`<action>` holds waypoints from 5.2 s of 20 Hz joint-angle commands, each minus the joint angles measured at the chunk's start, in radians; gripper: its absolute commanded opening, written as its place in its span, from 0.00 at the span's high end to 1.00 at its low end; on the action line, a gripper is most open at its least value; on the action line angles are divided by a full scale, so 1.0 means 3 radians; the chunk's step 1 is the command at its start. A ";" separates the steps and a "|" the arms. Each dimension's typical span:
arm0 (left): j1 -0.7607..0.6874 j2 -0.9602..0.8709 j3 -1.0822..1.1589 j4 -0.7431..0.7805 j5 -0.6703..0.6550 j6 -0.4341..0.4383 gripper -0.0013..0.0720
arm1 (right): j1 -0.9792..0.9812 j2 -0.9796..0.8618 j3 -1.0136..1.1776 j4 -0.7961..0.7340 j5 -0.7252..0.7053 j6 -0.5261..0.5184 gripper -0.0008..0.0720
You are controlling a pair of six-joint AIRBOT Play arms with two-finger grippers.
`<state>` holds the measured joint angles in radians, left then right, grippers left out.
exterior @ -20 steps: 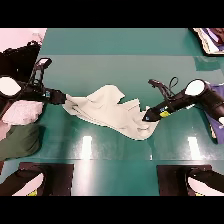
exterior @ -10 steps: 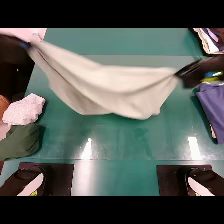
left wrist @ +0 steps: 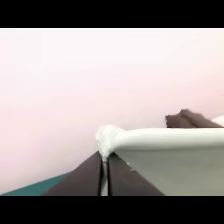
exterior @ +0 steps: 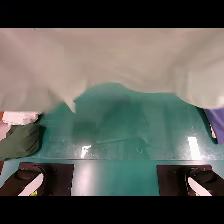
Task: Fold the shirts.
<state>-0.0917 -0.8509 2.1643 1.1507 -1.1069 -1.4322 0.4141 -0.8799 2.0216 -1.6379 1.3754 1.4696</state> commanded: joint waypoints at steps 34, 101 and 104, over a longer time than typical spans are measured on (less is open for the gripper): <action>0.0884 -0.1948 -0.2520 0.0563 -0.1066 0.0000 0.42 | -0.0881 -0.2642 -0.0384 0.1760 0.0326 -0.0366 0.44; 0.0894 0.0271 -0.0500 -0.0755 -0.0278 -0.0097 0.94 | -0.2293 0.0722 -0.1044 0.2055 -0.0557 -0.0263 0.96; 0.0894 0.0271 0.0161 -0.0950 -0.0111 -0.0126 0.94 | -0.2654 0.0727 -0.0617 0.2040 -0.0397 -0.0282 0.97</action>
<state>0.1757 -0.7780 2.0102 0.9058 -1.1797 -1.4406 -0.2886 -0.6762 1.6936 -1.0191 1.2217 1.4029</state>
